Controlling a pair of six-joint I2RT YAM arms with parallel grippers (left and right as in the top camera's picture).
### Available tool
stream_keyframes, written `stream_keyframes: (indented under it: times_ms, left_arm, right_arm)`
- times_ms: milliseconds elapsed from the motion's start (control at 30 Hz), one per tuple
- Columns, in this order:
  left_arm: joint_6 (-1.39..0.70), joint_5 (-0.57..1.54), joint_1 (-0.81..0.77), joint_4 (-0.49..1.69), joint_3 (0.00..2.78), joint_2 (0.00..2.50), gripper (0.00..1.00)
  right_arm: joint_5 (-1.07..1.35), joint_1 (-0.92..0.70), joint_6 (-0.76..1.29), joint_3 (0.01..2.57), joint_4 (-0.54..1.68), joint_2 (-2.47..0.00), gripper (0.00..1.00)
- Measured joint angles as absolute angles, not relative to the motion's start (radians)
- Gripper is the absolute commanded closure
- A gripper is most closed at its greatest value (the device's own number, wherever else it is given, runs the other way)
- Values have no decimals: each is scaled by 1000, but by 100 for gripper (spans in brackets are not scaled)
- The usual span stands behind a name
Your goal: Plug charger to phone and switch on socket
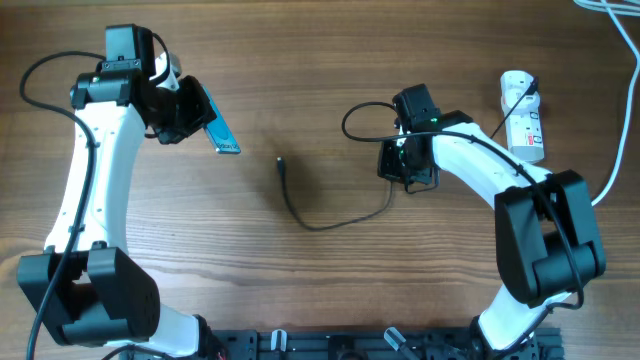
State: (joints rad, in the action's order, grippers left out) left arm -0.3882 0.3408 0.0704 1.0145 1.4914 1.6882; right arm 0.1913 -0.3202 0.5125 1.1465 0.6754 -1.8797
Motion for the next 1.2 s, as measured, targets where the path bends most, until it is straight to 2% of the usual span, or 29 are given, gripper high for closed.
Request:
stream_keyframes:
  times_ms: [267,433,500,633,800,900,1000,1100,1200]
  left_arm:
    - [-388,341,70,1018,1491,1688,96]
    - [-388,341,70,1018,1491,1688,96]
    - [-388,341,70,1018,1491,1688,96]
    - [-388,341,70,1018,1491,1688,96]
    - [-388,341,70,1018,1491,1688,96]
    - [-388,341,70,1018,1491,1688,96]
    - [-388,341,70,1018,1491,1688,96]
    - [-388,341,70,1018,1491,1688,96]
    - [-388,341,70,1018,1491,1688,96]
  right_arm:
    - [-127,-308,513,1144,841,-1880,94]
    - [-245,-210,512,1141,903,-1880,91]
    - [-227,-189,467,1141,902,-1880,88]
    - [-4,-191,329,1169,909,-1881,76]
    - [242,-212,250,1221,914,-1881,71]
    - [318,-300,229,1221,929,-1881,54]
    - [332,-380,221,1221,919,-1881,45]
    - [311,-479,245,1221,878,-1881,46]
    - [175,-557,306,1221,850,-1881,47]
